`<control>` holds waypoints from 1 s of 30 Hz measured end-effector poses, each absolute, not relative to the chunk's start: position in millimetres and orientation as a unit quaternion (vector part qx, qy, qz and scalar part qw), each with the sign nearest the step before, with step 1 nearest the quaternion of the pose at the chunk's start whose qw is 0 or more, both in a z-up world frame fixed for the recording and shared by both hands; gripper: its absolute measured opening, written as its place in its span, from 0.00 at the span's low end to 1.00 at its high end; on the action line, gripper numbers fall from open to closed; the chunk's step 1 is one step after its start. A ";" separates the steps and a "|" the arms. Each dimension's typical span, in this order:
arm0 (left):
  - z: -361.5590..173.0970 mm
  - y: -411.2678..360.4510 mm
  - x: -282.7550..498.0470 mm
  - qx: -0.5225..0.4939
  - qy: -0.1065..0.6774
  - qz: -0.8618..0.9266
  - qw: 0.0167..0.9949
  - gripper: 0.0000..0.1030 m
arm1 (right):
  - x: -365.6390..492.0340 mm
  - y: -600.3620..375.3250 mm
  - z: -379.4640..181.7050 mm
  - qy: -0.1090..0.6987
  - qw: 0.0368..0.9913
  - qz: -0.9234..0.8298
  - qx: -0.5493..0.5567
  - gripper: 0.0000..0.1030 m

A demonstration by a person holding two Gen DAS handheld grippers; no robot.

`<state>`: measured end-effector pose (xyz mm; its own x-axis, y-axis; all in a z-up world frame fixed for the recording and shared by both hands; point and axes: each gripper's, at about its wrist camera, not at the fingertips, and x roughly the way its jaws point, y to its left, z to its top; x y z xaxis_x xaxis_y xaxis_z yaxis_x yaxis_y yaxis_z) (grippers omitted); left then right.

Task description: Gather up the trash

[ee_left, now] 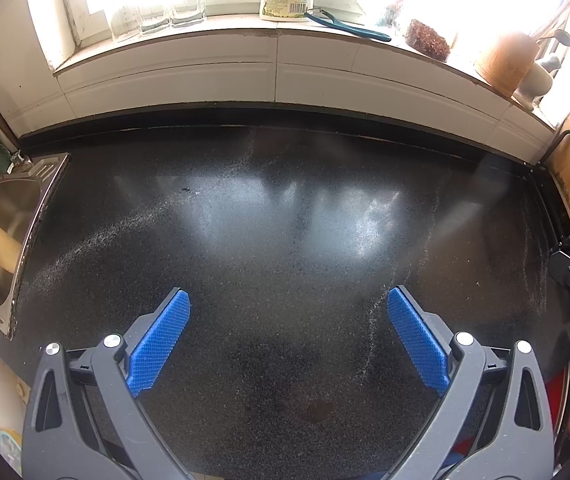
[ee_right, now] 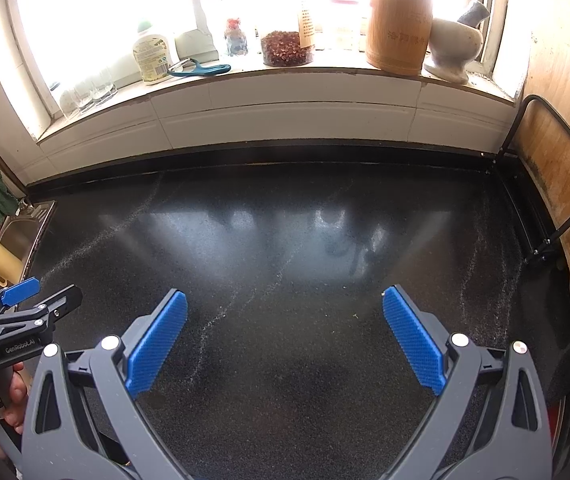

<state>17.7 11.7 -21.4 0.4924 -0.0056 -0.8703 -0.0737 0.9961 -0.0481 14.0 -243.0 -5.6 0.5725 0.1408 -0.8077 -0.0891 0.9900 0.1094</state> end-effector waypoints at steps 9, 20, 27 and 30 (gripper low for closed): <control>-23.0 11.3 17.9 -0.039 0.506 0.017 0.862 0.94 | 15.1 -244.2 -5.7 0.458 0.886 0.066 0.028 0.92; -22.9 11.2 16.8 -0.032 0.507 0.020 0.861 0.94 | 14.5 -245.0 -6.0 0.459 0.886 0.066 0.028 0.92; -24.7 12.8 18.1 -0.031 0.511 0.023 0.859 0.94 | 15.5 -245.5 -6.2 0.460 0.885 0.065 0.028 0.92; -25.1 12.2 18.3 -0.026 0.509 0.025 0.860 0.94 | 16.3 -246.1 -7.0 0.461 0.885 0.065 0.028 0.92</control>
